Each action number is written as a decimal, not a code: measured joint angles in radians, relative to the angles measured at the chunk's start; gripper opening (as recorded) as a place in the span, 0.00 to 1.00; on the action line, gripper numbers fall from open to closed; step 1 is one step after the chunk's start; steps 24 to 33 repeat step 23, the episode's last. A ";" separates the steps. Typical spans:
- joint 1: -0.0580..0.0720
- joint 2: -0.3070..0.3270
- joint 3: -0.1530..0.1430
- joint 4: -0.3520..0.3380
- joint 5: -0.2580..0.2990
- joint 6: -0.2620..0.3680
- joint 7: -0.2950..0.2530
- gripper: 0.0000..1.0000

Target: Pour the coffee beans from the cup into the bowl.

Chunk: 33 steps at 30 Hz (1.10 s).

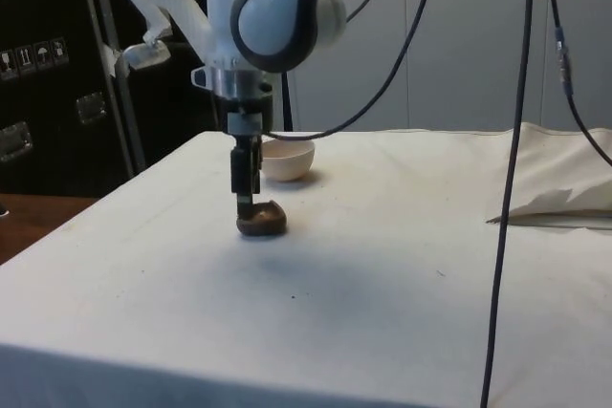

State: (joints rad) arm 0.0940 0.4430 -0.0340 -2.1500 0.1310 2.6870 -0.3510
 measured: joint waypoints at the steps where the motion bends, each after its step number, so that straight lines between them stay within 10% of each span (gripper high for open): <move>1: 0.000 -0.007 0.000 -0.001 0.000 -0.004 0.000 1.00; 33: -0.004 -0.154 -0.001 0.001 0.000 -0.124 0.000 1.00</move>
